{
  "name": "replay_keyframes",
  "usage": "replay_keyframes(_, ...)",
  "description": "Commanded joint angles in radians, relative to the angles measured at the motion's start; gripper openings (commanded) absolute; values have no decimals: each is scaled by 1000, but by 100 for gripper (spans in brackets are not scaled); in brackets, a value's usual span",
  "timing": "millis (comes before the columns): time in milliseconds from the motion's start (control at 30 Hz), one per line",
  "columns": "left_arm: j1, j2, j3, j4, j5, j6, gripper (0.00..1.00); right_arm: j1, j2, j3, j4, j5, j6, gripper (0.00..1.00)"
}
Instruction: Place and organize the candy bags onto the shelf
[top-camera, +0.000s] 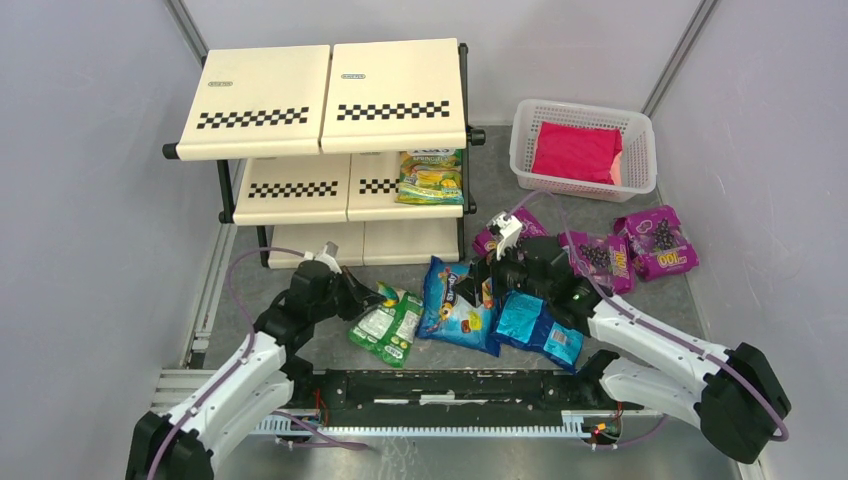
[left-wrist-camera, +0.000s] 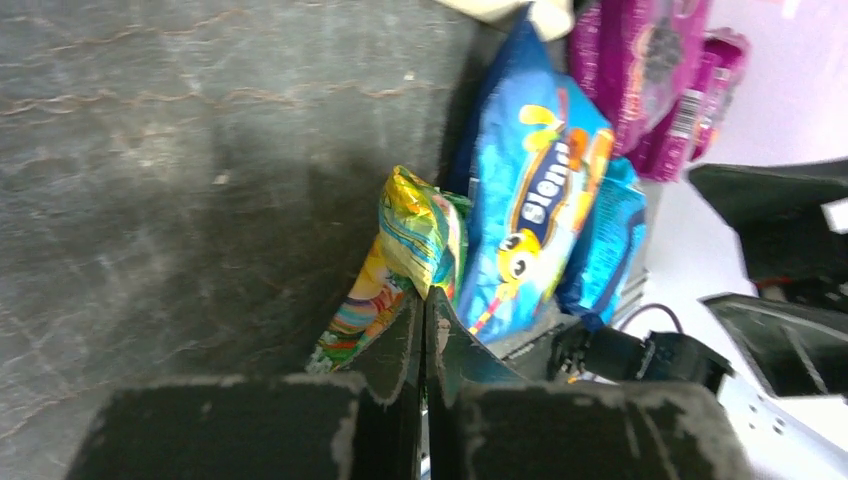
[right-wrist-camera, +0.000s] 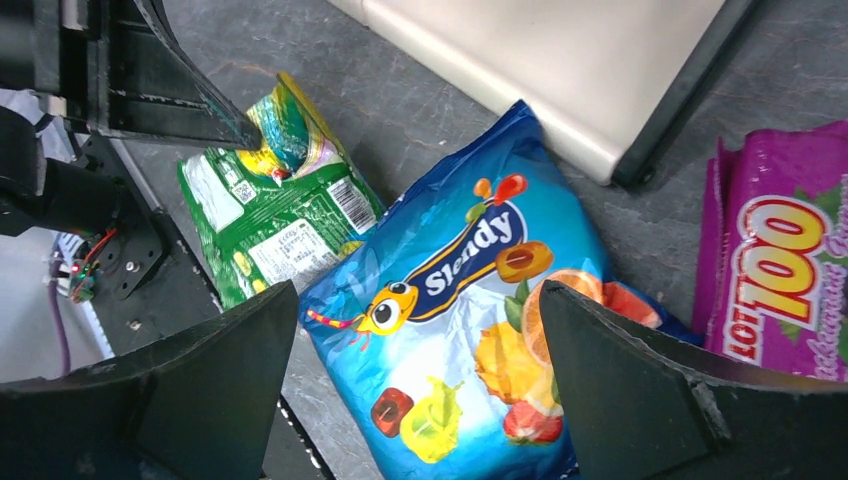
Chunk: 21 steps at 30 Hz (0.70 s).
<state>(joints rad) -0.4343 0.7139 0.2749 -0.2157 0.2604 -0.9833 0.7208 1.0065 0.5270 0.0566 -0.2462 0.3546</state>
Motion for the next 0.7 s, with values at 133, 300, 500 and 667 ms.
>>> replay_keyframes(133, -5, -182, 119, 71, 138, -43, 2, 41, -16, -76, 246, -67, 151, 98)
replay_keyframes(300, -6, -282, 148, 111, 159, -57, 2, 60, -16, -161, 469, -111, 298, 98)
replay_keyframes(500, -5, -327, 184, 189, 189, -102, 2, 95, -10, -252, 762, -152, 436, 98)
replay_keyframes(667, -5, -332, 184, 368, 226, -205, 2, 164, 7, -262, 886, -114, 470, 98)
